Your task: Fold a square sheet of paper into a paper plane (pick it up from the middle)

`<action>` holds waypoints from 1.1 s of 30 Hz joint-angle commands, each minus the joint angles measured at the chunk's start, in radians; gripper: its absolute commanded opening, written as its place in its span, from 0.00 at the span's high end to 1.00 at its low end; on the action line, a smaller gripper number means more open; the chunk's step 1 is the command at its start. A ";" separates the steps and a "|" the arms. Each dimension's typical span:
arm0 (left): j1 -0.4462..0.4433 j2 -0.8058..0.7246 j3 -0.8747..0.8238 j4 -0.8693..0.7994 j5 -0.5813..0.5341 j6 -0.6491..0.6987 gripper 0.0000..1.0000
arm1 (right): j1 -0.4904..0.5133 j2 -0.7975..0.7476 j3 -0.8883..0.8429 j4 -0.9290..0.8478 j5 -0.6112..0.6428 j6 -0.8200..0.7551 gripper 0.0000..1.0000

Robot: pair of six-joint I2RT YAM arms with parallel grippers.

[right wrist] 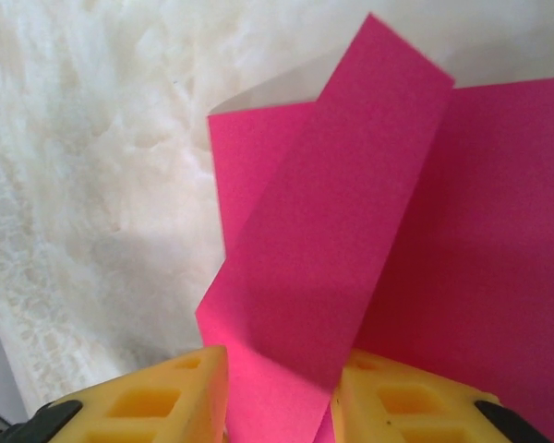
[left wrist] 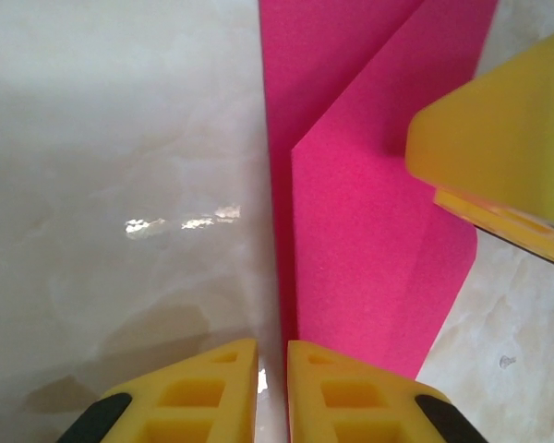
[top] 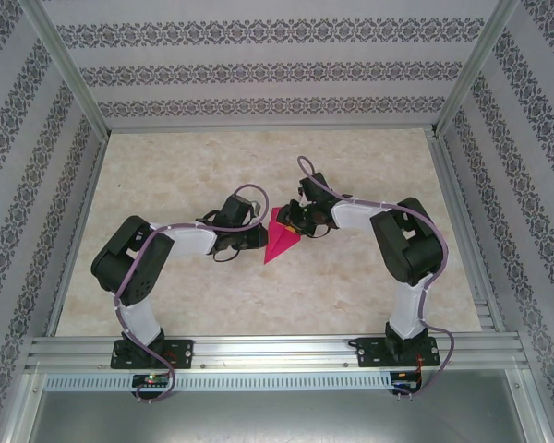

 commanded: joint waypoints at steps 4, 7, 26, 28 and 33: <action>0.029 0.007 0.023 -0.034 0.001 -0.009 0.83 | 0.020 0.003 -0.033 0.096 -0.059 -0.012 0.69; 0.039 -0.003 0.019 -0.037 0.009 -0.012 0.83 | 0.028 0.004 -0.050 0.108 -0.056 -0.019 0.72; 0.222 -0.332 -0.071 0.023 0.249 -0.083 0.12 | -0.033 -0.223 -0.166 0.527 -0.327 -0.034 0.94; 0.226 -0.370 -0.090 0.068 0.280 -0.103 0.01 | -0.038 -0.236 -0.174 0.604 -0.372 0.001 0.94; 0.226 -0.408 -0.149 0.237 0.384 -0.205 0.00 | -0.051 -0.250 -0.165 0.742 -0.426 0.094 0.93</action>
